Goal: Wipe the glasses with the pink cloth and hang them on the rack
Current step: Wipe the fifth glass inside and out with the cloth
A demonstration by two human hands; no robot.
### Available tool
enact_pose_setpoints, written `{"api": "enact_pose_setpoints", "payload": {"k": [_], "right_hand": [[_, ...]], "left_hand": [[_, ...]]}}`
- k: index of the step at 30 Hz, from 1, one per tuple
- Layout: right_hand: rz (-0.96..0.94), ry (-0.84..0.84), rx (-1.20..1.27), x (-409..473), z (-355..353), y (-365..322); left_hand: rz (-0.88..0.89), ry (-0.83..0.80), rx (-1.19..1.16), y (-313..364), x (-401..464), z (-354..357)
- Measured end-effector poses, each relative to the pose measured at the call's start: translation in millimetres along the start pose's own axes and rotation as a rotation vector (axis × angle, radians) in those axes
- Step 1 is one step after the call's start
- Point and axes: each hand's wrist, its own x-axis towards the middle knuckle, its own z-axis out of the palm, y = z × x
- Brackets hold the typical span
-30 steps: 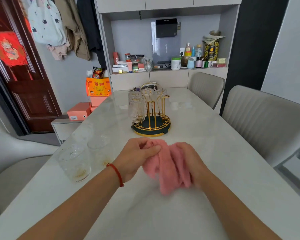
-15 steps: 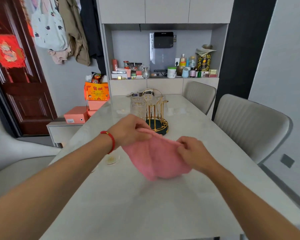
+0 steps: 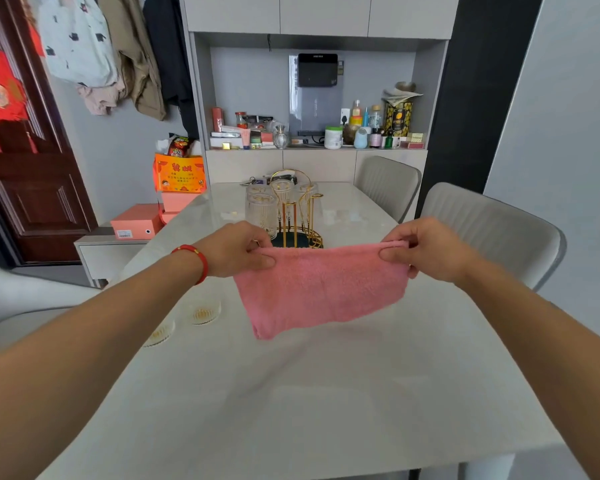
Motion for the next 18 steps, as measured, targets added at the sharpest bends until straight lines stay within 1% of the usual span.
{"api": "enact_pose_setpoints", "payload": {"k": [3, 6, 10, 12, 14, 16, 18], "right_hand": [[0.015, -0.005, 0.081, 6, -8, 5], [0.019, -0.028, 0.059, 11, -12, 8], [0.053, -0.073, -0.008, 14, -7, 20], [0.053, 0.006, -0.056, 14, -2, 27], [0.02, 0.175, -0.062, 10, 1, 30], [-0.013, 0.279, 0.074, -4, 1, 30], [-0.037, 0.262, 0.203, -29, 3, 32]], "left_hand": [[0.015, -0.009, 0.107, 1, 10, 5], [0.027, -0.018, 0.219, 3, 16, 7], [0.034, 0.058, 0.259, 2, 24, 8], [0.03, 0.133, 0.227, -1, 29, 10], [0.055, 0.269, 0.147, -3, 30, 12], [0.143, 0.41, 0.125, -3, 21, 16], [0.294, 0.481, 0.188, 0, -5, 29]]}}
